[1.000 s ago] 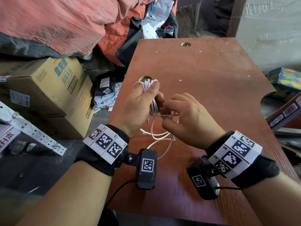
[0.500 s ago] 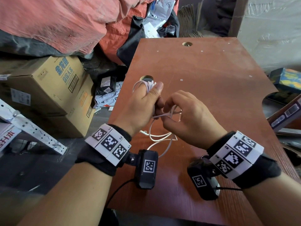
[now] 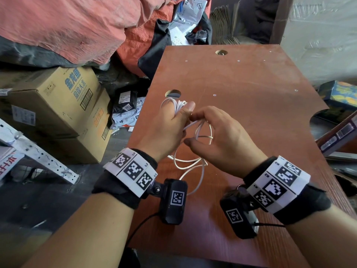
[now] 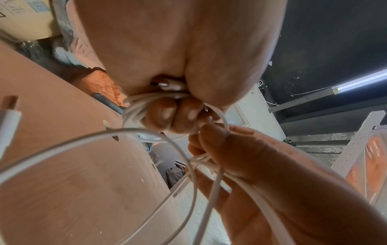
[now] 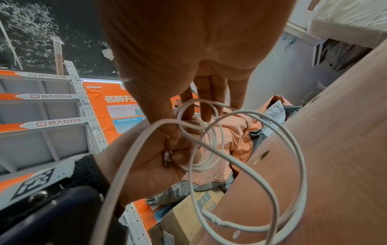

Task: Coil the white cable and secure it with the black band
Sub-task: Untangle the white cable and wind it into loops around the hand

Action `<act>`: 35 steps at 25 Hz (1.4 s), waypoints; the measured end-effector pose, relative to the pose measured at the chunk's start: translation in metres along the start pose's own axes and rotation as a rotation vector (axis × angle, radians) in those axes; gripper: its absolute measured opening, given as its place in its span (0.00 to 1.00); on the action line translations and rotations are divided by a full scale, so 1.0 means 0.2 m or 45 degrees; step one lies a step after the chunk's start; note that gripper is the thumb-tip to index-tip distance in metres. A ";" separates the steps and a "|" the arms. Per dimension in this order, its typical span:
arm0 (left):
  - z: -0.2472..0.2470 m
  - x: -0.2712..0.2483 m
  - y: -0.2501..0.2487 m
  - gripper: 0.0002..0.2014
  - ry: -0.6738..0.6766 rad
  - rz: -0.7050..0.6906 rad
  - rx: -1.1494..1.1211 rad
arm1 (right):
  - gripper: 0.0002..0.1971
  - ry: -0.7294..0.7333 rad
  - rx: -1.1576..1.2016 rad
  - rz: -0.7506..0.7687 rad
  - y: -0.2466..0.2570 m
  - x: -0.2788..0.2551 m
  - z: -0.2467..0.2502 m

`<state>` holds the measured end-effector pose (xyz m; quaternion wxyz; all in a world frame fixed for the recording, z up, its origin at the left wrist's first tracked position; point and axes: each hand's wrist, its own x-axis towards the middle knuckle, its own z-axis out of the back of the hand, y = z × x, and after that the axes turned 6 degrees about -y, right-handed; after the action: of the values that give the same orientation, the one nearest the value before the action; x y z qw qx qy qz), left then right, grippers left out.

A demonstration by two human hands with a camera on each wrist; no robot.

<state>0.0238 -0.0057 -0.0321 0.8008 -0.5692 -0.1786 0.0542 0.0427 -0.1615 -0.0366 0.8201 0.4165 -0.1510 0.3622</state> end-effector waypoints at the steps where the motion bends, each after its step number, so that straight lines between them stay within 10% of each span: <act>1: 0.00 0.00 -0.01 0.17 -0.002 0.018 -0.035 | 0.20 0.000 0.010 -0.015 0.00 0.00 0.00; 8: 0.03 -0.01 -0.04 0.17 0.032 0.169 -0.273 | 0.31 0.043 0.102 -0.157 0.00 0.00 0.01; 35: 0.06 -0.03 -0.07 0.30 0.275 0.462 -0.801 | 0.25 0.181 0.152 -0.284 0.03 0.07 0.06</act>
<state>0.0122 -0.0019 -0.0173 0.5785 -0.8120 0.0027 0.0775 0.0484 -0.1618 -0.0190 0.8378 0.4519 -0.0233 0.3056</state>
